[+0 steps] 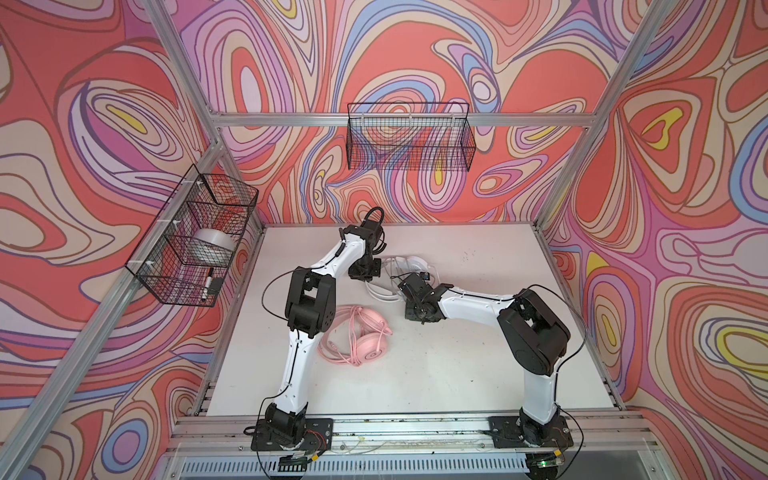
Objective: Wrap the headphones
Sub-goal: 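Close the right gripper on the cable plug end below the headset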
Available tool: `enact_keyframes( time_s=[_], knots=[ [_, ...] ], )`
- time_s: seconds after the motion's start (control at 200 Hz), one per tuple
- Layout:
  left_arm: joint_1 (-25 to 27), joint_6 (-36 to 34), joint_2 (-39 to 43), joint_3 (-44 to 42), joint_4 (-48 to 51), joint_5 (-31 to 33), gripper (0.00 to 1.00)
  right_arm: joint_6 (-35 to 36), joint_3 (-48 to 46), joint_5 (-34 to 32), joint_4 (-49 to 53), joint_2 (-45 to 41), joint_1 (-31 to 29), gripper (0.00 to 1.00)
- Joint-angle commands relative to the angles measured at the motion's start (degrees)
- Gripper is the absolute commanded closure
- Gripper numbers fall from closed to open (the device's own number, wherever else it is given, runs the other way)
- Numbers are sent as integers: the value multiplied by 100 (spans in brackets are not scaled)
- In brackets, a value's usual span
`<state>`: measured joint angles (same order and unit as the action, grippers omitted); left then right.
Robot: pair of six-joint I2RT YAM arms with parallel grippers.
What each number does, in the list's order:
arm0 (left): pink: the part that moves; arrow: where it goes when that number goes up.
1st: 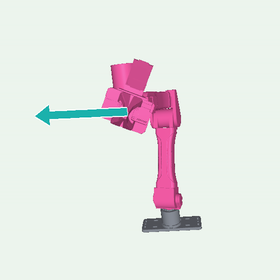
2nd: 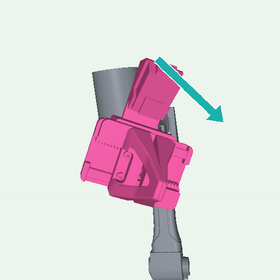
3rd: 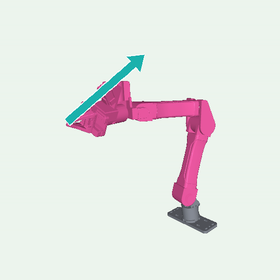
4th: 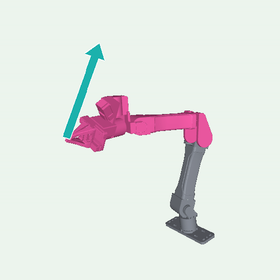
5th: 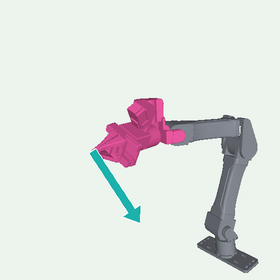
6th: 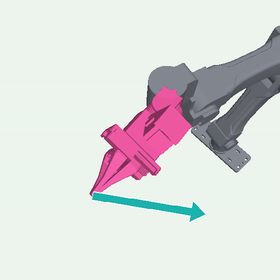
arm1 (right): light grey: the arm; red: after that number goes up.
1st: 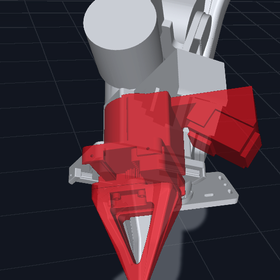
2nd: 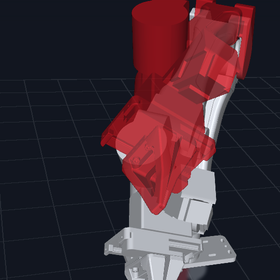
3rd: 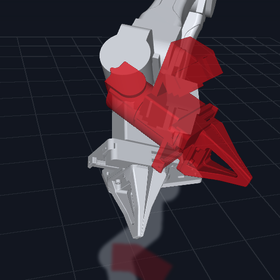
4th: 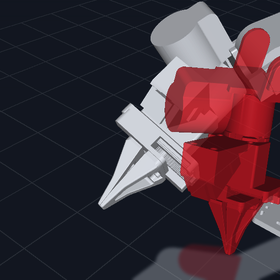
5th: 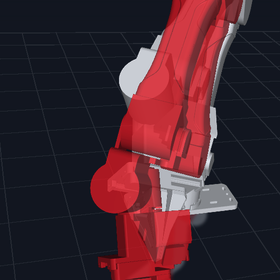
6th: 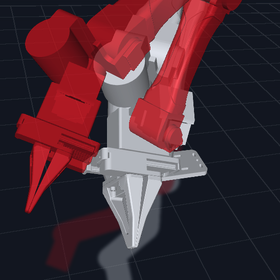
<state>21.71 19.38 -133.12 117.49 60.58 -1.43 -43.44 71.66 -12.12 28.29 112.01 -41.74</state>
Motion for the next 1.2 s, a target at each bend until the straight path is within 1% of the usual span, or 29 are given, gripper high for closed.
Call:
enact_keyframes(
  time_s=[0.0, 0.195, 0.28, 0.431, 0.561, 0.661, 0.746, 0.816, 0.952, 1.107, 1.197],
  knots=[
    [17, -102, 22, 176, 139, -106, 100, 276, -407, 826, 981, 400, 17, 80],
    [8, -57, 23, 177, 112, -142, 100, 406, -660, 732, 1052, 13, 19, 95],
    [8, -24, 24, 177, 95, -174, 100, 513, -671, 650, 1175, -136, 16, 100],
    [5, -4, 32, 178, 68, -241, 100, 670, -704, 527, 1348, -303, 17, 100],
    [7, -12, 34, 169, 95, -211, 100, 791, -779, 640, 1288, -509, 16, 100],
    [5, 11, 40, 177, 95, -200, 100, 1068, -811, 778, 1278, -706, 19, 100],
    [-1, 52, 43, 178, 60, -328, 100, 1416, -817, 826, 1415, -880, 16, 100],
    [-1, 124, 40, 182, 18, -419, 100, 1789, -879, 1071, 1449, -1021, 16, 100],
    [-3, 299, -5, 280, 16, -520, 100, 2278, -1072, 1642, 1542, -1394, 9, 100],
    [-9, 482, -55, 386, -20, -596, 100, 2611, -1201, 2079, 1688, -1581, -29, 100],
    [-18, 554, -82, 423, -25, -657, 100, 2791, -1235, 2175, 1764, -1681, -87, 100]
  ],
)
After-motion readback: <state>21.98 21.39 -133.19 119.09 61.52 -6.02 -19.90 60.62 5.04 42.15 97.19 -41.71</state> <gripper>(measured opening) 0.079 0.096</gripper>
